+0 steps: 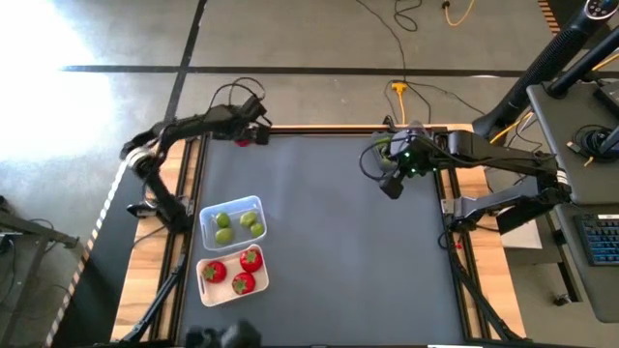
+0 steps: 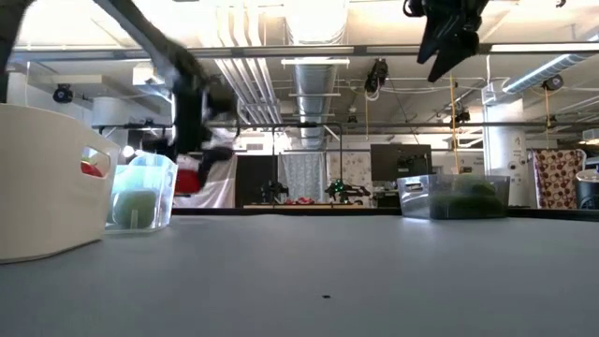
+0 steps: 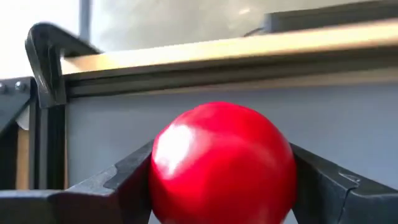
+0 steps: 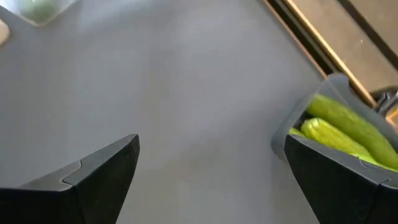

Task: Sort produce into baskets
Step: Put the tomato into the white bin

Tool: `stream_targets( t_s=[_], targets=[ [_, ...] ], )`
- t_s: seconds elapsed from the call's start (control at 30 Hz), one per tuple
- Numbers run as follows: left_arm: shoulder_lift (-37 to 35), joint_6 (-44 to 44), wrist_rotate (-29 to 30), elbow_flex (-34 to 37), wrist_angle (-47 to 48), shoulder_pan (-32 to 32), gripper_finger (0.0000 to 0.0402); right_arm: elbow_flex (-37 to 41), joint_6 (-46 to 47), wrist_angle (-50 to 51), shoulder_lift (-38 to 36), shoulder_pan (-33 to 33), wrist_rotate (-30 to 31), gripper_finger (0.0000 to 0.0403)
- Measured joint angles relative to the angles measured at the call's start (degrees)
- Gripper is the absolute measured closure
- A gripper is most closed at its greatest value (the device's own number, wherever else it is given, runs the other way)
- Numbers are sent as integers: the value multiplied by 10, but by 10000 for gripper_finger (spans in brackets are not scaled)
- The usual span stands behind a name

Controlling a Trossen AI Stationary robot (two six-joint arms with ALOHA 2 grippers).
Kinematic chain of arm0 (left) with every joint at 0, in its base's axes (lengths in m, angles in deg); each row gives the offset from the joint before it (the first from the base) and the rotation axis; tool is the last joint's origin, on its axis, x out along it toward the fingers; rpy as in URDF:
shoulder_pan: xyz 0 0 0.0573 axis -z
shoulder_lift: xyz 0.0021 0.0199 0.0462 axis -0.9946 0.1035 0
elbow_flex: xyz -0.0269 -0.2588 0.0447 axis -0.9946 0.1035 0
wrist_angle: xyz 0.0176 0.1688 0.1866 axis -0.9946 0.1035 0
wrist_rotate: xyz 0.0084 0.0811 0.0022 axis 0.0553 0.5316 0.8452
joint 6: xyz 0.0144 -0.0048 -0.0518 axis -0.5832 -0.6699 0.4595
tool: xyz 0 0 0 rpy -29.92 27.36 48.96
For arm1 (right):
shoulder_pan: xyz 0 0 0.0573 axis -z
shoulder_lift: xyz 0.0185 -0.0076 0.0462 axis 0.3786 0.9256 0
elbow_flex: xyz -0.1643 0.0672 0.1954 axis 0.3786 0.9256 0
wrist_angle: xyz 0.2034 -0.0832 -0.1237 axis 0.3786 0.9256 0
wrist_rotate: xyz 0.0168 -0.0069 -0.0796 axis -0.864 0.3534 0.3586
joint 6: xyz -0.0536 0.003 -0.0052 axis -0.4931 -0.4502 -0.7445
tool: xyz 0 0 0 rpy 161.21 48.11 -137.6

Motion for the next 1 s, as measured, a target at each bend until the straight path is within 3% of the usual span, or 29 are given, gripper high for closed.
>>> stream_targets(
  t_s=[0.13, 0.3, 0.4, 0.5, 0.63, 0.73, 0.87, 1.0],
  targets=[
    [-98, -15, -16, 2, 46, 121, 133, -1, -11, -38, 0, 4, 4, 9],
    [-211, -34, -22, 2, 128, 333, 133, -1, -11, -79, 1, 8, 31, 9],
    [-252, 28, -25, 4, 221, 475, 132, -1, 3, -76, 2, 5, 73, 9],
    [-275, 125, -39, 12, 291, 620, 128, -1, 41, -76, 2, -8, 74, 9],
    [-276, 244, -60, 17, 284, 801, 128, -1, 105, -73, 2, -53, 73, 9],
    [-257, 322, -83, 17, 278, 889, 128, 0, 175, -71, 8, -94, 73, 9],
    [-216, 388, -92, 17, 280, 970, 128, 0, 274, -73, 23, -173, 69, 9],
    [-169, 430, -94, 17, 260, 1006, 128, -2, 350, -68, 50, -248, 66, 9]
  ],
)
